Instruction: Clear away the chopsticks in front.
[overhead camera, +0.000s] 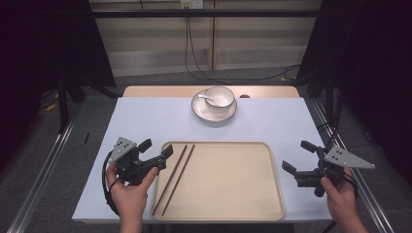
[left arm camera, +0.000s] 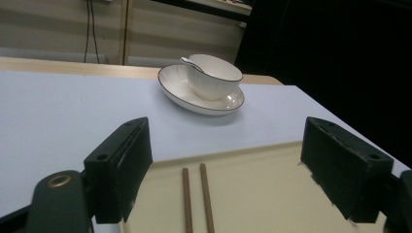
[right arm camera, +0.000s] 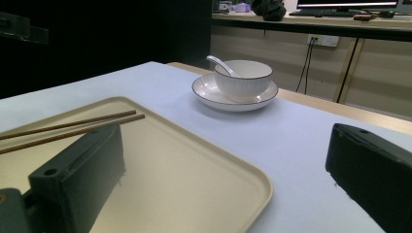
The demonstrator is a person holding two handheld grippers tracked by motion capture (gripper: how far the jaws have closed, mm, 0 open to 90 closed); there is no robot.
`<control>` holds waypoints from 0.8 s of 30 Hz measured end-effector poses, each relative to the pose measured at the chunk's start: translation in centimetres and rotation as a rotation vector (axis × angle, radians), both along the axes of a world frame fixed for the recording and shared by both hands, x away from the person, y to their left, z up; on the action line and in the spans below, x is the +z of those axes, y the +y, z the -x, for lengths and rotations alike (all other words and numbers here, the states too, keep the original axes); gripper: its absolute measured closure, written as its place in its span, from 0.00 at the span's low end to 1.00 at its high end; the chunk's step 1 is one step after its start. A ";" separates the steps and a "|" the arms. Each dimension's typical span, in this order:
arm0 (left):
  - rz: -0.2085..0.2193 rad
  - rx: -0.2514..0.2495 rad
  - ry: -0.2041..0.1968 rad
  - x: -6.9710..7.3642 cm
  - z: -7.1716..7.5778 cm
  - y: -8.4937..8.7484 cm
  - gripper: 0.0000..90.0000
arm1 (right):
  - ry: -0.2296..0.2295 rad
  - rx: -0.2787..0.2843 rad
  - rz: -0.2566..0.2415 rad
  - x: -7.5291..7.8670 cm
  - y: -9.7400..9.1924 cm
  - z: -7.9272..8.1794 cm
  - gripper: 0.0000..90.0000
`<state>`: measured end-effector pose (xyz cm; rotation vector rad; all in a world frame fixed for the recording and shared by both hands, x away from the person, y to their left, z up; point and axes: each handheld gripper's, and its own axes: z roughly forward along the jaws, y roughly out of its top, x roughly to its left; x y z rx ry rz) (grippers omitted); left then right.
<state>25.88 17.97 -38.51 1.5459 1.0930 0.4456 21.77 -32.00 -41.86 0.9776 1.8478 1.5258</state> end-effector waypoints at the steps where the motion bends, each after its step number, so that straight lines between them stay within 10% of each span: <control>1: 0.004 0.009 0.000 0.1 0.0 0.0 0.20 | 0.001 0.000 -0.001 0.0 0.0 0.0 0.00; 24: -0.027 -0.034 -0.111 1.3 -0.6 2.3 0.07 | -0.004 -0.004 -0.005 0.1 -0.2 0.0 0.00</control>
